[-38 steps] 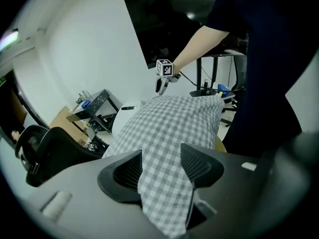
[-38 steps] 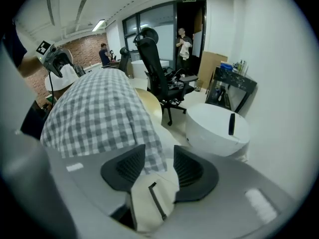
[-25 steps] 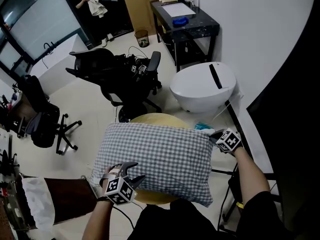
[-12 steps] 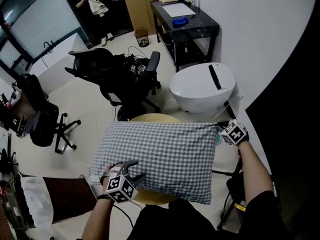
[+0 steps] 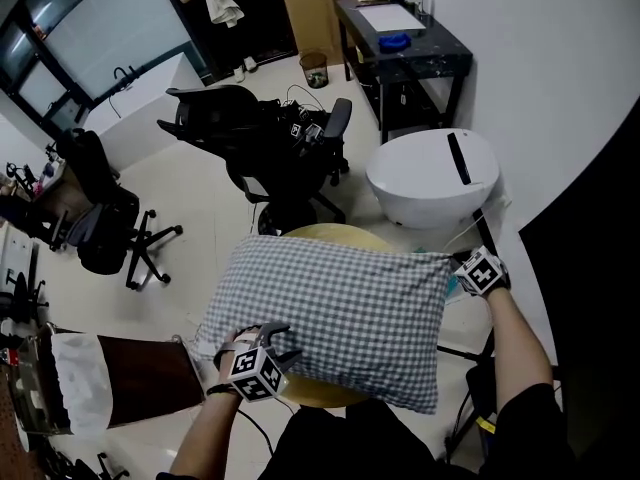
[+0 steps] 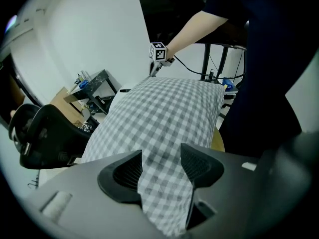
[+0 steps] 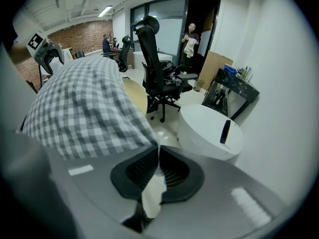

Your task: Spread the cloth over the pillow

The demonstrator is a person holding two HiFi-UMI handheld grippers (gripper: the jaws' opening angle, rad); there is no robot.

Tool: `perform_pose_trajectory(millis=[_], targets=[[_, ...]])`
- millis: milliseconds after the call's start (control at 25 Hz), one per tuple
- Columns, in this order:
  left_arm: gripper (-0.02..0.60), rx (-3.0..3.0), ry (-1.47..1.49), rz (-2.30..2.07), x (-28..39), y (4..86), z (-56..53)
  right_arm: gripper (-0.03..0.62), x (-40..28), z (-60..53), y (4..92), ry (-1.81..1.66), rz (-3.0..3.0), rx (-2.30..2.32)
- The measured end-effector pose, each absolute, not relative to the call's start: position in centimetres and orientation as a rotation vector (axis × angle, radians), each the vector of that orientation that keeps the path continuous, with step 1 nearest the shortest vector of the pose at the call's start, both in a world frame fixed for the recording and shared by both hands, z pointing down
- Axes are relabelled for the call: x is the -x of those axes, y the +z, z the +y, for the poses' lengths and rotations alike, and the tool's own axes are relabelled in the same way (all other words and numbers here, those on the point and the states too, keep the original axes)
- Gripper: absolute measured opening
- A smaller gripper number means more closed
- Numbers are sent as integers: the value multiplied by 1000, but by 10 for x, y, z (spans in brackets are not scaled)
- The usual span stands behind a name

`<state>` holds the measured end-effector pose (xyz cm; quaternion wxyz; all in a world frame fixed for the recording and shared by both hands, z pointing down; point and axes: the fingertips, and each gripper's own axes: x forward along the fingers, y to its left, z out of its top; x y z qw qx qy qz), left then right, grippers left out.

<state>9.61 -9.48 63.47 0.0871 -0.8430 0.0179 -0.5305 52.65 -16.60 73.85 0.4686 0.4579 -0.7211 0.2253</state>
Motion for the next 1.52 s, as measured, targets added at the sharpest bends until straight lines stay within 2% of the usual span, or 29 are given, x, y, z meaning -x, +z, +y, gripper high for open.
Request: perform_pose_trajectory(millis=[240,400,520,840,1080,1520], targets=[[235,2526,-1594,57,-87,641,-92,31,-508,-162,760,588,-1759,-1141],[235,2533,-1590,71,-82,640,-92,114,-513,-163,757,618,-1751,-1189],[235,2537,-1599,83,-68,643,-91,149,-521,-160,753,627,-1729,-1220],[235,2551,-1629,157,-8,648,-90,157,-522,-147,717,586,-1679,-1350],[235,2588,-1629,198,47,659,-96,156,-472,-144,667,491,-1736,-1462],[235,2628,-1626,132,142,693,-97,156,-328,-102,531,229,-1873,-1636]])
